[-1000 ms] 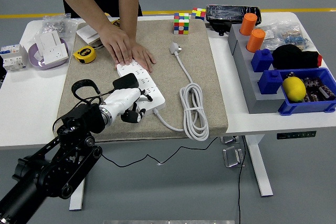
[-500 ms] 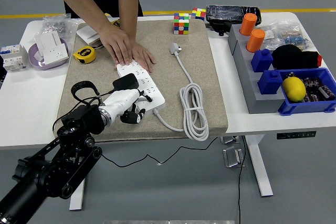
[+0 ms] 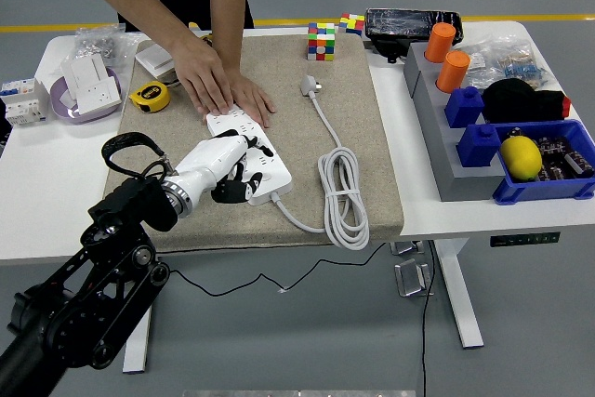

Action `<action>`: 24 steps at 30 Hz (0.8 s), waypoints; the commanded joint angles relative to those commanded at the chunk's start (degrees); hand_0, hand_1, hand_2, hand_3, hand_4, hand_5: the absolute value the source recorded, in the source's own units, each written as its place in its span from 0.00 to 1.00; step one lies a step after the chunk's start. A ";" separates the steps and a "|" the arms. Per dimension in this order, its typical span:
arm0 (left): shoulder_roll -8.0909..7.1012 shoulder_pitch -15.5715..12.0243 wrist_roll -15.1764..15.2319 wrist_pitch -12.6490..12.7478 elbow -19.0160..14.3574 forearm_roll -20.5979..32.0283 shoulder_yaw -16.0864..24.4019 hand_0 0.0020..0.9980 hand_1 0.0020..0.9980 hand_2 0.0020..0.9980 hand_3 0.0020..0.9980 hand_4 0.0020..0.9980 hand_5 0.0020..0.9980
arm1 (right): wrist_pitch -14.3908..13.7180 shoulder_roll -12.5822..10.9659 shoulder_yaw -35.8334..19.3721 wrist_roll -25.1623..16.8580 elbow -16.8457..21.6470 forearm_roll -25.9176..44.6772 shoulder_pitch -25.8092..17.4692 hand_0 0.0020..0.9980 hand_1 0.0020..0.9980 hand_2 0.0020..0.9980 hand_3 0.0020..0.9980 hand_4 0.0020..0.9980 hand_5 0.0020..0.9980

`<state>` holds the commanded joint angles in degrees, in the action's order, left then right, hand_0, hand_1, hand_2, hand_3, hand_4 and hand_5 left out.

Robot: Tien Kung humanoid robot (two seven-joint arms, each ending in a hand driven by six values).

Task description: Pick up the plug,place it near the board,insert it into the board,press the button

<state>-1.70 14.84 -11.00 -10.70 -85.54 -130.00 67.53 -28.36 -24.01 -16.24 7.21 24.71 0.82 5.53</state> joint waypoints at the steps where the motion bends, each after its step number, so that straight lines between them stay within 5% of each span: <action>1: 0.04 -0.44 0.45 1.07 -0.85 0.00 0.34 0.18 0.07 0.18 0.66 0.52 0.00 | -0.02 0.02 -0.03 0.00 0.01 -0.04 -0.01 0.84 0.83 0.80 0.84 1.00 1.00; 6: 0.85 -3.48 5.27 11.02 -5.60 7.49 2.76 0.18 0.07 0.18 0.66 0.52 0.00 | -0.10 0.12 -0.13 -0.04 0.02 -0.09 -0.03 0.84 0.83 0.80 0.84 1.00 1.00; 7: 1.05 -4.15 6.11 12.49 -6.33 10.10 3.35 0.35 0.35 0.35 0.51 0.77 0.22 | -0.12 0.14 -0.24 -0.06 0.06 -0.15 -0.07 0.84 0.83 0.80 0.84 1.00 1.00; 8: 1.17 -4.69 6.76 13.28 -6.78 12.24 3.82 0.35 0.35 0.35 0.51 0.77 0.22 | -0.11 0.15 -0.19 -0.05 0.06 -0.15 -0.10 0.84 0.83 0.80 0.84 1.00 1.00; 12: 1.32 -6.62 7.83 12.96 -7.19 21.92 5.70 0.35 0.35 0.35 0.51 0.77 0.22 | -0.09 0.18 -0.12 -0.01 0.00 -0.03 -0.26 0.84 0.83 0.80 0.84 1.00 1.00; 13: 1.46 -7.42 7.57 12.03 -7.03 24.53 6.73 0.79 0.78 0.73 0.60 1.00 0.62 | -0.09 0.21 -0.16 -0.01 0.01 -0.08 -0.28 0.84 0.83 0.80 0.83 1.00 1.00; 18: 1.66 -10.37 7.32 9.82 -7.36 36.82 9.38 0.79 0.78 0.73 0.60 1.00 0.62 | -0.08 0.29 -0.38 -0.04 0.01 -0.18 -0.38 0.84 0.83 0.80 0.83 1.00 1.00; 19: 1.67 -10.88 7.41 9.51 -7.73 39.05 9.69 1.00 1.00 1.00 0.93 1.00 0.90 | -0.07 0.30 -0.41 -0.03 0.01 -0.17 -0.43 0.84 0.83 0.80 0.83 1.00 1.00; 24: 1.70 -12.75 8.21 8.72 -10.78 50.97 11.12 1.00 1.00 1.00 0.93 1.00 0.90 | 0.05 0.31 -0.45 0.05 -0.04 -0.05 -0.49 0.84 0.83 0.80 0.83 1.00 1.00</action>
<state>0.00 2.09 -2.79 -1.98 -96.32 -79.03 78.65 -28.31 -23.70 -16.69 7.26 24.67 0.76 5.05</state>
